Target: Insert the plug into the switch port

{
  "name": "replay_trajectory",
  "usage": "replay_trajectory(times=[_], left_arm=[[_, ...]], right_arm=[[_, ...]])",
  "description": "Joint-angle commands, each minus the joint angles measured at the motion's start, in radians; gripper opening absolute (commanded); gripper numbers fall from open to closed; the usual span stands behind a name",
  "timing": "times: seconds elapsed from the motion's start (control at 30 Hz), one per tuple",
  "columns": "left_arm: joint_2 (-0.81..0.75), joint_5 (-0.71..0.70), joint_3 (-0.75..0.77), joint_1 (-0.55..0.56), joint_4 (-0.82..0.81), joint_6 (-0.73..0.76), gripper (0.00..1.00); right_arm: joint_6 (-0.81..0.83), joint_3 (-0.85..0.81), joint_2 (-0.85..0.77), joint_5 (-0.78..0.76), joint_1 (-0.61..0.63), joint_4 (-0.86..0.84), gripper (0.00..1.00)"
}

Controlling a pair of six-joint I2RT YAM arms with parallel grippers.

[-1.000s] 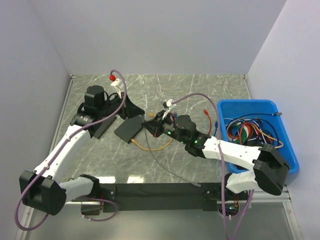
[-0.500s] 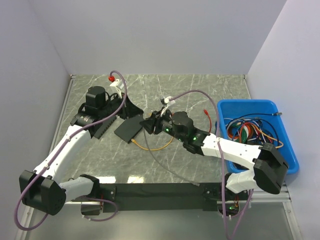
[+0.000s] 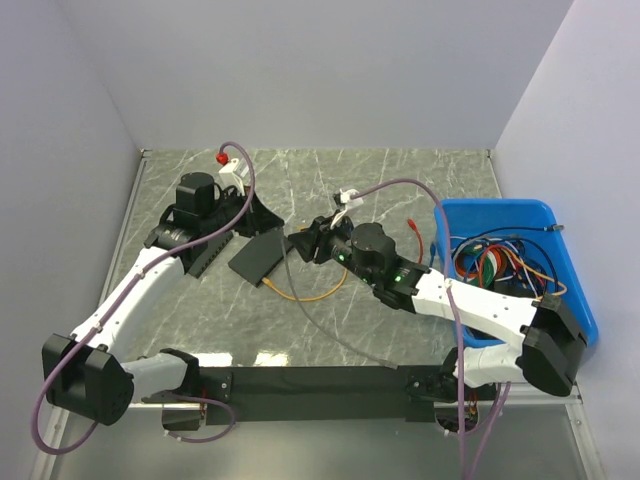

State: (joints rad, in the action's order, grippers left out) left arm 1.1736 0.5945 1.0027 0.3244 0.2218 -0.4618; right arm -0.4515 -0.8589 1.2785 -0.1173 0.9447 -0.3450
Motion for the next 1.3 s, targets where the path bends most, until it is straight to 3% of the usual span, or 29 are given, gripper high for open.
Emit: replay_trajectory(times=[0.0, 0.4, 0.67, 0.93, 1.27], left_arm=[[0.001, -0.030, 0.040, 0.002, 0.002, -0.011, 0.00], [0.003, -0.036, 0.042, 0.002, 0.008, -0.012, 0.00], [0.004, -0.036, 0.042, 0.002, 0.010, -0.014, 0.00], [0.006, -0.038, 0.042, 0.002, 0.011, -0.015, 0.01], [0.008, -0.039, 0.040, 0.002, 0.010, -0.015, 0.00]], right_arm=[[-0.004, -0.068, 0.007, -0.025, 0.012, -0.015, 0.47], [-0.029, -0.157, 0.145, -0.045, 0.031, -0.017, 0.40], [-0.039, -0.157, 0.173, -0.045, 0.034, -0.020, 0.40], [-0.046, -0.152, 0.183, -0.048, 0.037, -0.019, 0.31], [-0.050, -0.164, 0.197, -0.058, 0.039, -0.006, 0.29]])
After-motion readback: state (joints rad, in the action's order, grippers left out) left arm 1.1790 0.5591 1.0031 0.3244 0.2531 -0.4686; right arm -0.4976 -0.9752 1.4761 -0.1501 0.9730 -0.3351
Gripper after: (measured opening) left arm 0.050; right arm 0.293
